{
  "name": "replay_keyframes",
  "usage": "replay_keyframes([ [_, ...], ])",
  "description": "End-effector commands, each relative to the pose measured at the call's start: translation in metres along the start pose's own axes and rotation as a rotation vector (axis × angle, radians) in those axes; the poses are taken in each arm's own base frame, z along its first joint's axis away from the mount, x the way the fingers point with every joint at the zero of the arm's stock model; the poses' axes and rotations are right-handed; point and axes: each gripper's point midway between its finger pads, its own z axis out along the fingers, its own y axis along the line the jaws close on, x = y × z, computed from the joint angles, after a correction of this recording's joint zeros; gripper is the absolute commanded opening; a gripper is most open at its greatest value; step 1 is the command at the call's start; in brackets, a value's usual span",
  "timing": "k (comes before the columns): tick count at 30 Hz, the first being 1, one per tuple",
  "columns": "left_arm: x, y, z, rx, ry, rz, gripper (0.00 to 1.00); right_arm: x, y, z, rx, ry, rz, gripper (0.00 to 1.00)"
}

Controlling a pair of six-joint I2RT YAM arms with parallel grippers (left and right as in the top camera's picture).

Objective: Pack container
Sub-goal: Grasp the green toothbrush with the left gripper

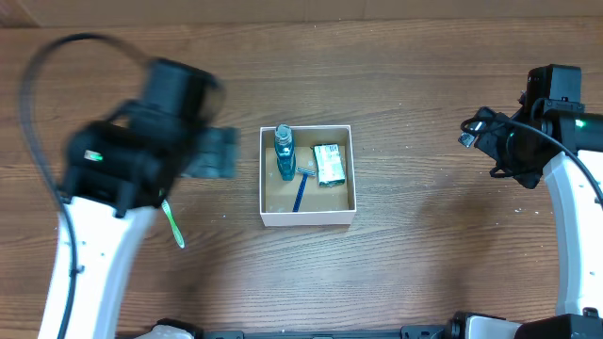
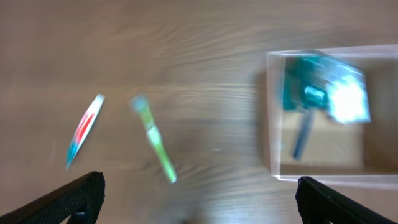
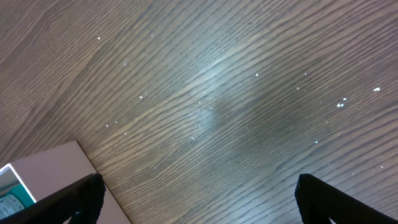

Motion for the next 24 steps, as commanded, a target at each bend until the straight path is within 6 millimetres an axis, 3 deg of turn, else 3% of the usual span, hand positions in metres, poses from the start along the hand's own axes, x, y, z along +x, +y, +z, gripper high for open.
replay_keyframes([
  [1,0.025,0.100,0.016,-0.190,0.107,-0.535,1.00,0.001,0.001,-0.002,-0.009,-0.007,-0.005,1.00],
  [3,0.036,0.123,0.031,-0.215,0.142,-0.616,1.00,0.001,0.001,-0.002,-0.009,-0.006,-0.006,1.00],
  [6,0.057,0.141,0.060,-0.237,0.198,-0.685,1.00,0.001,0.001,-0.002,-0.010,-0.006,-0.009,1.00],
  [8,0.074,0.142,0.097,-0.185,0.244,-0.704,1.00,0.001,0.001,-0.002,-0.010,-0.006,-0.009,1.00],
  [14,0.114,0.140,0.178,-0.148,0.350,-0.667,1.00,0.001,0.001,-0.002,-0.009,-0.006,-0.009,1.00],
  [20,0.138,0.136,0.231,-0.143,0.492,-0.651,1.00,0.001,0.001,-0.002,-0.009,-0.006,-0.009,1.00],
  [24,0.151,0.133,0.252,-0.141,0.563,-0.649,1.00,0.001,0.001,-0.002,-0.010,-0.006,-0.009,1.00],
])
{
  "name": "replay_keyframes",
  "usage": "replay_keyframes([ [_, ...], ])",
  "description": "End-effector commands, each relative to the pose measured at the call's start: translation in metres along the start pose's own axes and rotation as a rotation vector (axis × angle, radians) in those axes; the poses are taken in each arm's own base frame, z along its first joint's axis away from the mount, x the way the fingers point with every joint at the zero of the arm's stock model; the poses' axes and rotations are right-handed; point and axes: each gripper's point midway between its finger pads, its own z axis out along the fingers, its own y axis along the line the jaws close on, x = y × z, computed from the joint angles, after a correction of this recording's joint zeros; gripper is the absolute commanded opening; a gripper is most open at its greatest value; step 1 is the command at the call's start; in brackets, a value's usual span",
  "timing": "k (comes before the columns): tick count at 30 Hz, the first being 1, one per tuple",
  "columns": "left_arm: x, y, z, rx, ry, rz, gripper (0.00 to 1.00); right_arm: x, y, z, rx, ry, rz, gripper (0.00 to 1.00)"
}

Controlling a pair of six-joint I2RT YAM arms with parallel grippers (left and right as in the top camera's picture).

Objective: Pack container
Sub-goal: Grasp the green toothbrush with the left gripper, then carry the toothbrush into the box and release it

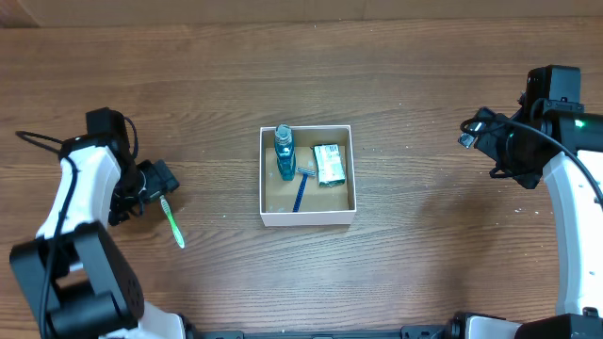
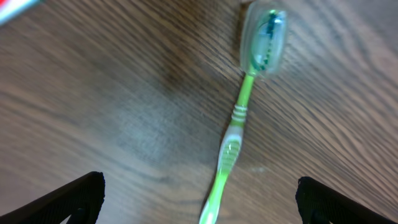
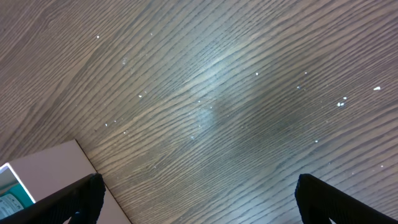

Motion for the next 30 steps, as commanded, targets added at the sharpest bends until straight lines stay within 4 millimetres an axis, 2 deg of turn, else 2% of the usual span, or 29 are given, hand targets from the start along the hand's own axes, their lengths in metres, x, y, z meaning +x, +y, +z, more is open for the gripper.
replay_keyframes([
  [1,0.008,-0.001,0.024,-0.015,0.076,0.027,1.00,0.000,0.002,-0.003,-0.011,-0.010,-0.009,1.00],
  [7,0.012,-0.001,0.048,-0.036,0.133,0.032,1.00,0.000,0.002,-0.003,-0.011,-0.010,-0.009,1.00],
  [9,0.011,-0.002,0.049,-0.036,0.134,0.032,0.94,0.000,0.002,-0.003,-0.011,-0.010,-0.009,1.00],
  [11,0.011,-0.002,0.050,-0.035,0.135,0.032,0.82,0.000,0.002,-0.003,-0.011,-0.010,-0.009,1.00],
  [14,0.011,-0.002,0.050,-0.036,0.135,0.032,0.52,0.000,0.002,-0.003,-0.011,-0.010,-0.009,1.00],
  [18,0.012,-0.002,0.050,-0.037,0.138,0.032,0.29,0.000,0.002,-0.003,-0.011,-0.010,-0.009,1.00],
  [22,0.012,-0.004,0.050,-0.035,0.133,0.037,0.22,0.000,0.002,-0.003,-0.011,-0.010,-0.009,1.00],
  [26,0.012,-0.006,0.050,-0.034,0.130,0.043,0.08,0.000,0.002,-0.003,-0.011,-0.010,-0.009,1.00],
  [30,0.012,-0.009,0.049,-0.035,0.128,0.056,0.04,0.000,0.002,-0.003,-0.011,-0.010,-0.009,1.00],
])
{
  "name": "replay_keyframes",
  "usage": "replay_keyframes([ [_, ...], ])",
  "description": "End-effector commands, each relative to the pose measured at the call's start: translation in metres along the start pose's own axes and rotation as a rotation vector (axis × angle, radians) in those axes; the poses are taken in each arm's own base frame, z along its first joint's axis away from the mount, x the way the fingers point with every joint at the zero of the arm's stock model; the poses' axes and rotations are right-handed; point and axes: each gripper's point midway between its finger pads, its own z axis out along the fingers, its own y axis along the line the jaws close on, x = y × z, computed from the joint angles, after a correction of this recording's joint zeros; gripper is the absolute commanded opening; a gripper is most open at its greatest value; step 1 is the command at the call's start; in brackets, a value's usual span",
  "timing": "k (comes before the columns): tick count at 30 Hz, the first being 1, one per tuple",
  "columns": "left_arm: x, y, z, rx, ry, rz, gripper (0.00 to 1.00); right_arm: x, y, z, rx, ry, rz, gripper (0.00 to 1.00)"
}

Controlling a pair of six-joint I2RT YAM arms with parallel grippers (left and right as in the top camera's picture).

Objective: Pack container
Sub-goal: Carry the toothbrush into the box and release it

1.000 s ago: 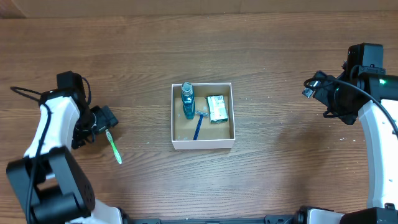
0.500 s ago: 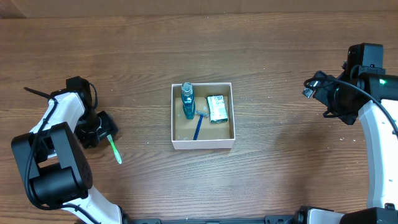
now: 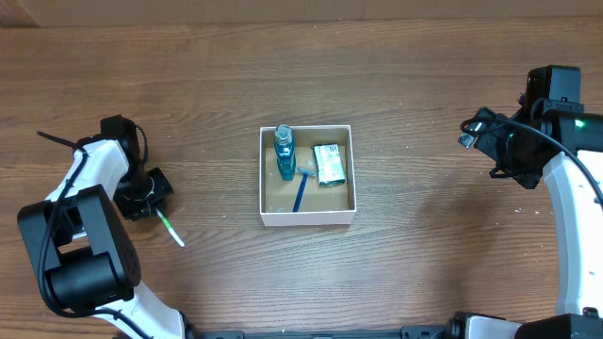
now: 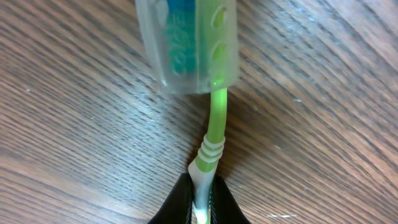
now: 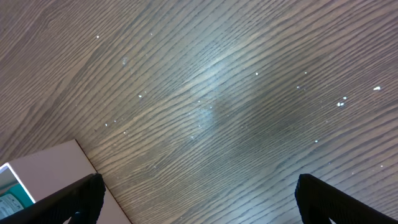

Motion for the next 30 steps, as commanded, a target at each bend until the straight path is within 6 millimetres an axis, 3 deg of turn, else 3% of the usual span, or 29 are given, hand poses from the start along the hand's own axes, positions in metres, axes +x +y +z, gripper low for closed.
replay_keyframes([
  [1,0.005,-0.007,0.004,-0.002,0.013,0.025,0.04,0.000,0.002,-0.003,-0.011,-0.009,-0.009,1.00],
  [5,0.005,-0.008,0.001,-0.004,0.015,0.032,0.04,0.000,0.002,-0.003,-0.011,-0.009,-0.009,1.00],
  [8,0.001,-0.013,-0.016,0.003,-0.008,0.044,0.04,0.000,0.002,-0.003,-0.011,-0.009,-0.009,1.00],
  [11,-0.007,-0.026,-0.056,0.035,-0.099,0.088,0.04,0.000,0.002,-0.003,-0.011,-0.009,-0.009,1.00],
  [15,-0.005,-0.061,-0.141,0.135,-0.325,0.231,0.04,0.000,0.002,-0.003,-0.011,-0.010,-0.009,1.00],
  [18,0.019,-0.100,-0.203,0.217,-0.513,0.457,0.04,0.000,0.002,-0.003,-0.011,-0.010,-0.009,1.00],
  [22,0.075,-0.154,-0.255,0.281,-0.717,0.863,0.04,0.000,0.002,-0.003,-0.011,-0.010,-0.009,1.00],
  [26,0.131,-0.198,-0.263,0.298,-0.787,1.218,0.04,0.000,0.002,-0.003,-0.011,-0.010,-0.009,1.00],
  [30,0.167,-0.233,-0.241,0.284,-0.751,1.437,0.04,0.000,0.002,-0.003,-0.011,-0.009,-0.009,1.00],
])
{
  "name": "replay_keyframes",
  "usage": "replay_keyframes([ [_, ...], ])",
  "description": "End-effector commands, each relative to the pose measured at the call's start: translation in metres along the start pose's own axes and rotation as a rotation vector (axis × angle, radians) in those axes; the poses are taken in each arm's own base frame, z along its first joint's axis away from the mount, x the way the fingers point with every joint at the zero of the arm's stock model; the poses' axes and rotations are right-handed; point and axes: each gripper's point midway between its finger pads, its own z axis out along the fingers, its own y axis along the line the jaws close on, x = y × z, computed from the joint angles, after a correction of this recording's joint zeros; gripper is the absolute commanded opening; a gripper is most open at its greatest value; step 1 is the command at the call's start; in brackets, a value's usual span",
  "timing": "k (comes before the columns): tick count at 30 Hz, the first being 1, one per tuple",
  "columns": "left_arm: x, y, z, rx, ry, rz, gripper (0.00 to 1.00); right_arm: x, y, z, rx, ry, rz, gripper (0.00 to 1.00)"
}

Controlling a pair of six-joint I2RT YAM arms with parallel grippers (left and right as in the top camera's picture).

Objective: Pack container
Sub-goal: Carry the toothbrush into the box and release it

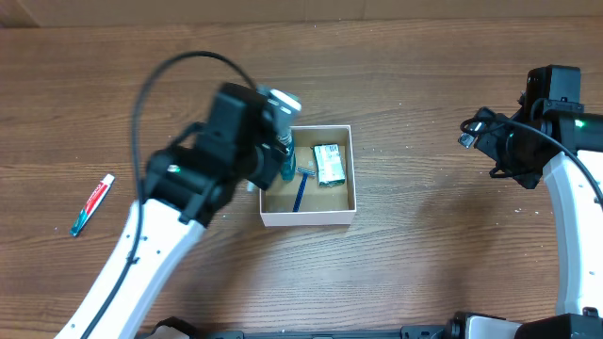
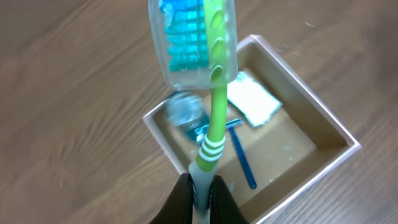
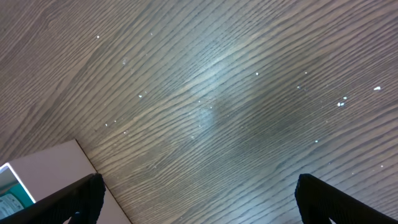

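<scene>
My left gripper (image 2: 200, 198) is shut on the handle of a green toothbrush (image 2: 211, 118) with a clear cap over its blue bristles, held above the left side of the white box (image 2: 323, 134). Inside the box lie a blue bottle (image 1: 285, 155), a blue razor (image 1: 301, 188) and a green-white packet (image 1: 329, 163). In the overhead view the left arm (image 1: 236, 141) covers the toothbrush and the box's left wall. A red-and-blue toothpaste tube (image 1: 91, 203) lies on the table at far left. My right gripper (image 3: 199, 199) is open over bare wood, far right of the box.
The wooden table (image 1: 424, 264) carries the box (image 1: 344, 215) at its centre. The right arm (image 1: 542, 141) stands at the right edge. A corner of the box (image 3: 56, 174) shows at the lower left of the right wrist view.
My left gripper, shut on the toothbrush down on the table at the far left, has lifted it and now holds it over the box. The right arm has not moved.
My left gripper was open, high above the table left of the box, with toothbrush and toothpaste tube below. Then it was open close over the toothbrush. Then it was shut on the handle on the table. Now the toothbrush hangs over the box.
</scene>
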Motion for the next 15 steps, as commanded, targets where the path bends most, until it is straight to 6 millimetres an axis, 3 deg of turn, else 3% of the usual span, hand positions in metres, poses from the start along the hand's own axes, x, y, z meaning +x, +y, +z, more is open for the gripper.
replay_keyframes([
  [1,0.001,-0.034,0.028,0.068,0.053,0.227,0.04,0.000,0.002,-0.003,-0.011,-0.009,-0.009,1.00],
  [8,0.033,-0.056,0.110,0.129,0.251,0.286,0.04,0.000,0.002,-0.003,-0.011,-0.008,-0.008,1.00],
  [11,0.046,-0.060,0.132,0.146,0.311,0.284,0.04,0.000,0.002,-0.003,-0.011,-0.008,-0.008,1.00],
  [15,0.058,-0.065,0.146,0.171,0.357,0.283,0.07,0.000,0.002,-0.003,-0.011,-0.008,-0.008,1.00],
])
